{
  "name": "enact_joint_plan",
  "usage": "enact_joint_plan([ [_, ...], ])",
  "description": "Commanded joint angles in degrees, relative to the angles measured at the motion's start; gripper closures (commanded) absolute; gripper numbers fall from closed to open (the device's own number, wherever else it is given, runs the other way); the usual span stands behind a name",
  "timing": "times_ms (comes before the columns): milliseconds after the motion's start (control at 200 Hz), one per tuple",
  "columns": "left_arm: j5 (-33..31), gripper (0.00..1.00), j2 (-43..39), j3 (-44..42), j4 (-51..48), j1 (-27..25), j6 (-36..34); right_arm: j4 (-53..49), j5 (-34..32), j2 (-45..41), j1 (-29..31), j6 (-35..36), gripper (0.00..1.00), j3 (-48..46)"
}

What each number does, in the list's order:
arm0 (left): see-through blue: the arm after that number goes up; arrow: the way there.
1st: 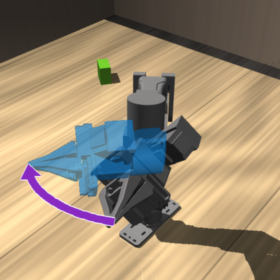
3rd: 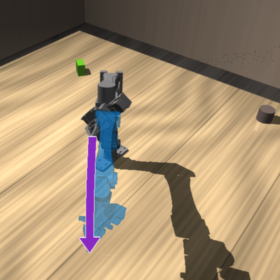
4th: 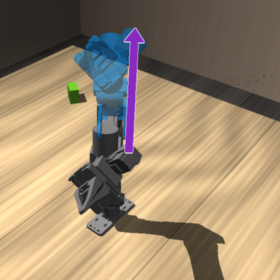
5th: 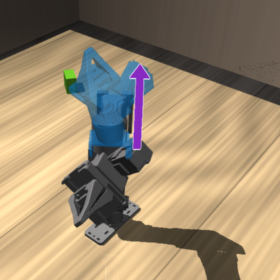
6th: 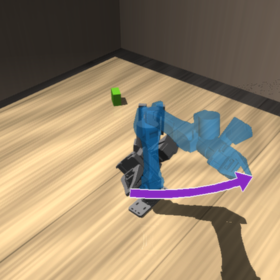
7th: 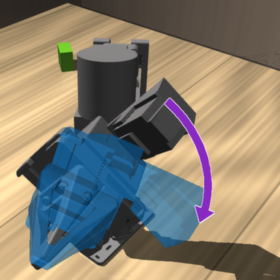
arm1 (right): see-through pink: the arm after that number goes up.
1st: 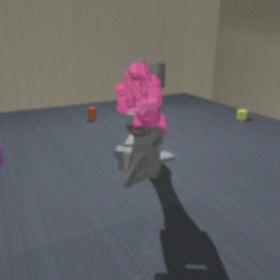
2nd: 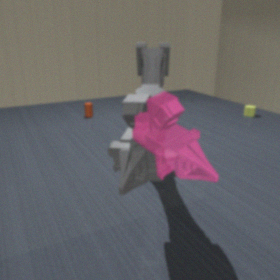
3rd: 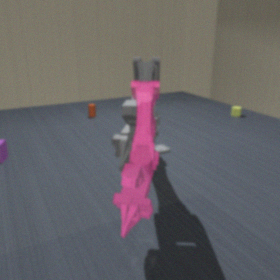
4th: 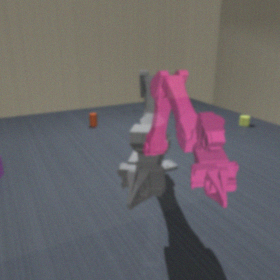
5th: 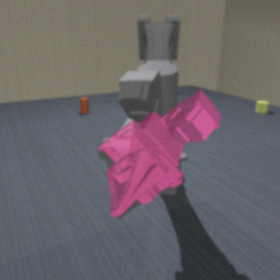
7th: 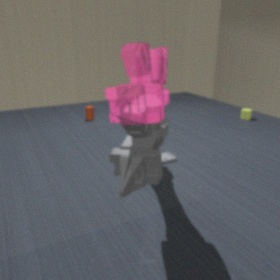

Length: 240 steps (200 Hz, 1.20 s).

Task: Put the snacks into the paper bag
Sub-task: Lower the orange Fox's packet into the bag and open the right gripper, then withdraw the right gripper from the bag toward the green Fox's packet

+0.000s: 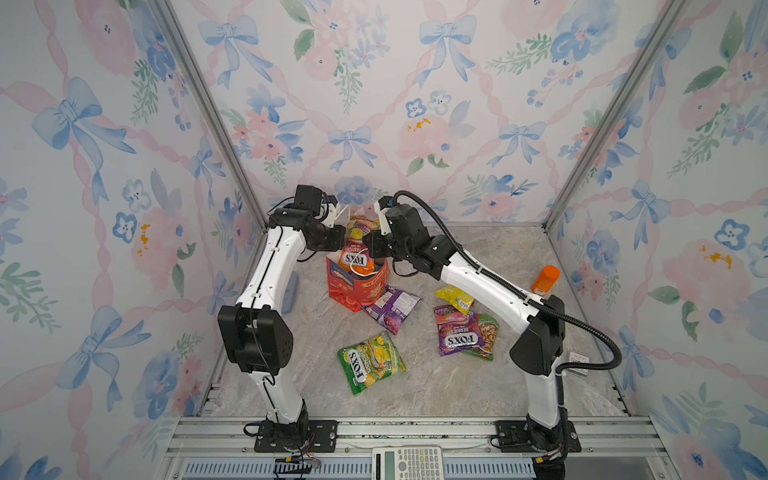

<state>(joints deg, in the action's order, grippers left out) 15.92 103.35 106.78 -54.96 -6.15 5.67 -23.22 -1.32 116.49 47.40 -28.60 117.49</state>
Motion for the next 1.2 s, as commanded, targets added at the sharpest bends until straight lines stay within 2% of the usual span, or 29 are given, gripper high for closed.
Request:
enact_joint_plan([
  [0, 0.3, 1.00, 0.8, -0.3, -1.6, 0.4, 0.2, 1.6, 0.1, -1.3, 0.0, -0.7, 0.88, -0.9],
  [135, 0.2, 1.00, 0.6, -0.3, -1.6, 0.4, 0.2, 1.0, -0.6, -2.5, -0.9, 0.3, 0.54, -0.7],
  [200, 0.3, 1.00, 0.6, -0.3, -1.6, 0.4, 0.2, 0.7, -1.4, -3.6, -1.3, 1.3, 0.42, -0.7],
  [520, 0.1, 1.00, 0.5, -0.3, -1.6, 0.4, 0.2, 1.9, -6.7, -13.0, -3.1, 5.6, 0.08, -4.7],
  [640, 0.1, 1.00, 0.5, -0.4, -1.6, 0.4, 0.2, 2.7, -7.4, -17.6, -4.0, 6.0, 0.00, -9.9],
  [700, 0.1, 1.00, 0.6, -0.4, -1.6, 0.4, 0.2, 2.8, -7.5, -20.1, -4.3, 6.1, 0.03, -13.0],
  [855, -0.1, 1.00, 0.6, -0.4, -1.6, 0.5, 0.2, 2.6, -7.3, -27.4, -4.4, 4.7, 0.03, -24.7],
  [1030, 0.0, 1.00, 0.9, -0.2, -1.6, 0.5, 0.3, 1.2, -6.3, -35.2, -3.7, -0.6, 0.03, -39.8],
  [1195, 0.1, 1.00, 0.9, -0.1, -1.6, 0.5, 0.3, -0.4, -6.2, -40.5, -0.6, -6.4, 0.03, -52.8],
])
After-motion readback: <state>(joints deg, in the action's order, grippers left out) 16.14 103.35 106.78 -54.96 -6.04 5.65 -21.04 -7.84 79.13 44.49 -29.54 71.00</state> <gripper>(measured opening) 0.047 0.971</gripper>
